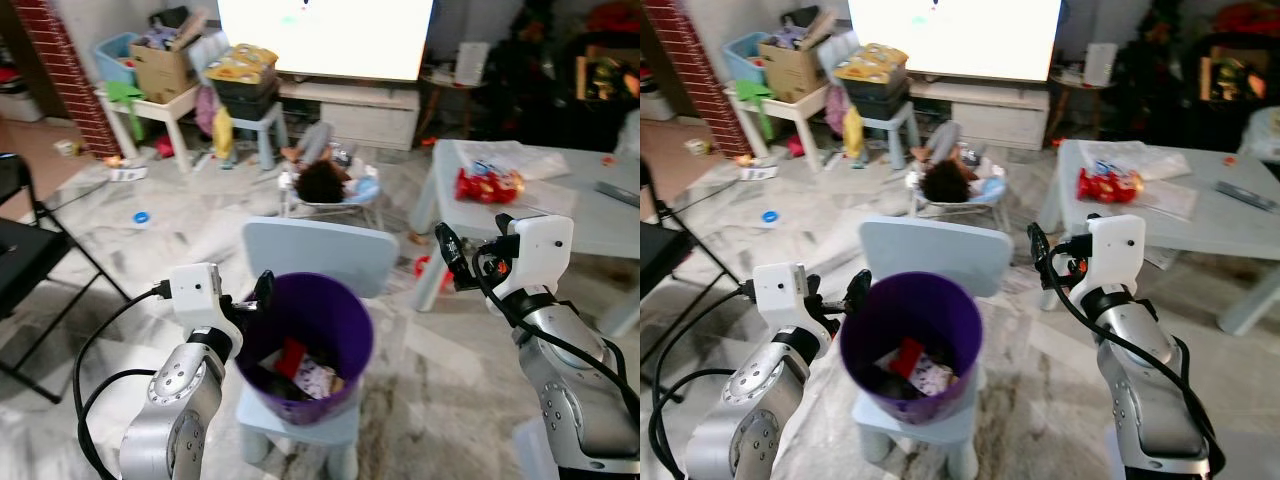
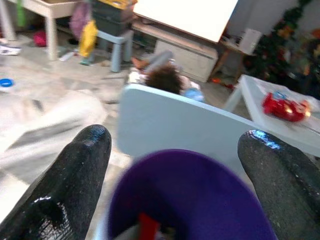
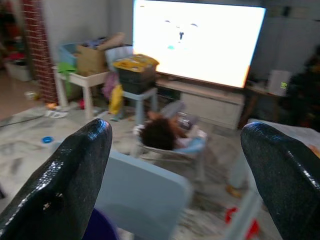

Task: Picking trash to rubbish bin

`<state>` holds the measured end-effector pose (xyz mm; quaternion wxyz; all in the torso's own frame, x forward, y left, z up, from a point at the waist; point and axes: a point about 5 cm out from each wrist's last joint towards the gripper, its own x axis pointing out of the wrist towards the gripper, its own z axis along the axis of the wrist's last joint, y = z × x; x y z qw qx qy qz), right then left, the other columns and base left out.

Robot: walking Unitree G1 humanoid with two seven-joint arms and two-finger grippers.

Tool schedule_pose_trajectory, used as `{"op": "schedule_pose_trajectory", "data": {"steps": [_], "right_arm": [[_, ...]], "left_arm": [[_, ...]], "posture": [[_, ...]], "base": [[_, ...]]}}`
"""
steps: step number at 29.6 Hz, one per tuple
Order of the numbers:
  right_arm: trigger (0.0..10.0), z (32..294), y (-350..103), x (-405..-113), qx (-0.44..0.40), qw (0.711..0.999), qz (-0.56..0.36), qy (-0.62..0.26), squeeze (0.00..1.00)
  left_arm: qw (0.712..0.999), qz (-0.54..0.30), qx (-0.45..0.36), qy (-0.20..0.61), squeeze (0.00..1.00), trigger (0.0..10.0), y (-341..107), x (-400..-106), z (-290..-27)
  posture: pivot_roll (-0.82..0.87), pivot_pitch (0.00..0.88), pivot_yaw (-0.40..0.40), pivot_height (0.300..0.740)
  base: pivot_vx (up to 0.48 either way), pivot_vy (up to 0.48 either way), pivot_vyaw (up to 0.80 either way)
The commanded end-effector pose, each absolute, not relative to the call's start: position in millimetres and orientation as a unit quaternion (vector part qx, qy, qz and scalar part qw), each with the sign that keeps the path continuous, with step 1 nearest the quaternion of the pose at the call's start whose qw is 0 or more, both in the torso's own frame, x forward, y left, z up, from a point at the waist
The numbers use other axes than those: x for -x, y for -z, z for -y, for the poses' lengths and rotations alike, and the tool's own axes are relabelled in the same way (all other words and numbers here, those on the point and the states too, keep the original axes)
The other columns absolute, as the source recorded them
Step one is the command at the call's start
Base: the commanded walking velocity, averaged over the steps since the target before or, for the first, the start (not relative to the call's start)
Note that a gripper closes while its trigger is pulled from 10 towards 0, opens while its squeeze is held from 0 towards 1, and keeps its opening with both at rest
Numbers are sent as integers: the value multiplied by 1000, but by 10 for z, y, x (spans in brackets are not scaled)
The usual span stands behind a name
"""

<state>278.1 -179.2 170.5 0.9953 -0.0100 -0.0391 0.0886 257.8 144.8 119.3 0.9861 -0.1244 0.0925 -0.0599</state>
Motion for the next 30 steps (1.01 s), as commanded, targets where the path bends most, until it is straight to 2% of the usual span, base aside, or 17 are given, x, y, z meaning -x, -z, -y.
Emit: {"op": "schedule_pose_trajectory", "data": {"steps": [1, 24, 30], "right_arm": [[10000, 1766, -1760, -2788, 11, 994, 50, -92, 0], [10000, 1751, -1774, -2828, 13, 994, 53, -97, 0], [10000, 1748, -1779, -2841, 14, 994, 55, -98, 0]], "left_arm": [[986, -98, 123, 58, 0, 10000, -1175, -2575, -1471], [986, -94, 123, 61, 0, 10000, -1186, -2609, -1457], [987, -80, 126, 63, 0, 10000, -1224, -2629, -1443]], "posture": [[19, 23, -19, 740], [21, 6, -22, 740], [20, 2, -24, 740]], "base": [[0, 480, 0], [0, 480, 0], [0, 99, 0]]}}
